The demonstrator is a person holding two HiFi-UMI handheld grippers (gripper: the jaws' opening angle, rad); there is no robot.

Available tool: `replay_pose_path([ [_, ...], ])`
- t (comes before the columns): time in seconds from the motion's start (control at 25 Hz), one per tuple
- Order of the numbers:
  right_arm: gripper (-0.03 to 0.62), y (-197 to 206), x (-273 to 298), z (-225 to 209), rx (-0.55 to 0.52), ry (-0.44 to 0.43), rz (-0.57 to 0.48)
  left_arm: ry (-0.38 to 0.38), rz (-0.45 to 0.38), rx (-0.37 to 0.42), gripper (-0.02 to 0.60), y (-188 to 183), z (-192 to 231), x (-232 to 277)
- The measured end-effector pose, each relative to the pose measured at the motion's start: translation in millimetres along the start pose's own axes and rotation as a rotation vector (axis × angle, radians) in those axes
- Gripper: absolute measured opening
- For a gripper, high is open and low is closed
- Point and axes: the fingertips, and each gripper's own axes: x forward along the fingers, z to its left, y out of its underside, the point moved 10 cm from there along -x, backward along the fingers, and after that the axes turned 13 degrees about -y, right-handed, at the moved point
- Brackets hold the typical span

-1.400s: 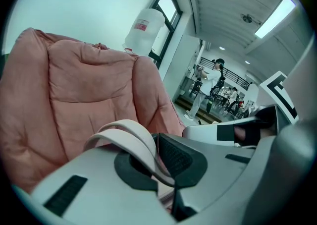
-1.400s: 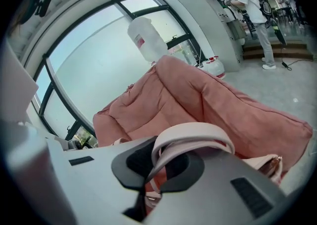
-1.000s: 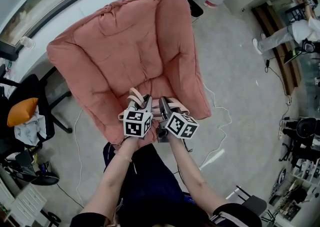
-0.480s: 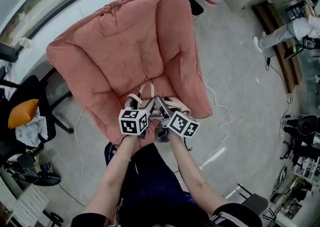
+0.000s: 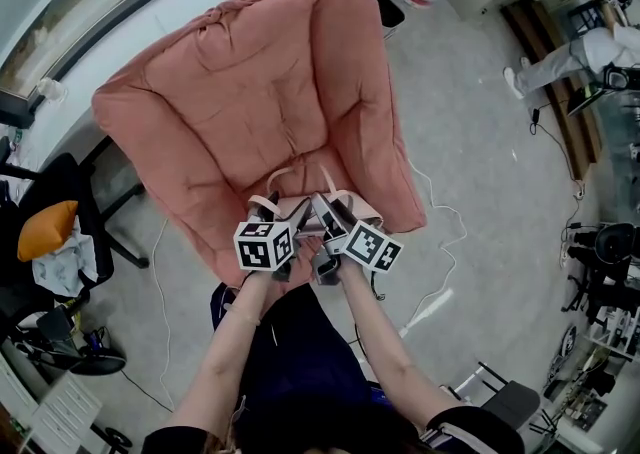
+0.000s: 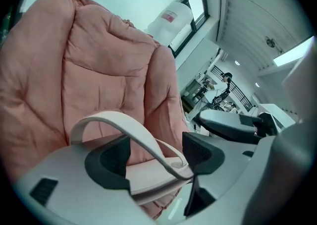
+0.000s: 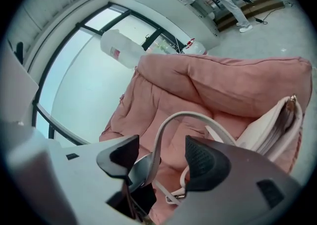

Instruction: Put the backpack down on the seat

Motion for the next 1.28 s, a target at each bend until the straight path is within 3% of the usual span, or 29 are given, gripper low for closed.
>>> replay_pose_path([
  [0.24, 0.281, 10.8, -11.1, 3.2, 0.036, 0.006, -0.034, 0.037, 0.002, -0.064, 0.325, 4.1, 4.0, -11.6],
  [0.44, 0.281, 19.5, -20.4, 9.4, 0.054, 0.002, -0.070, 0.095, -0.030, -0.183, 0.331, -4.9, 5.7, -29.3],
  [0.76, 0.281, 35.7, -32.0, 31.0, 0.032, -0.022, -0.061, 0.152, -0.012, -0.153, 0.331, -8.1, 9.4, -64.1],
  [1.0, 0.281, 52.4, -44.4, 52.5, -0.034, -0.028, -0.045, 0.190, 0.080, -0.068, 0.331, -2.8, 14.5, -88.8],
  [1.28, 0.279, 76.0, -58.1, 77.7, -0.048, -0.063, -0.091, 0.280, 0.067, 0.027, 0.330, -6.9, 16.4, -121.7],
])
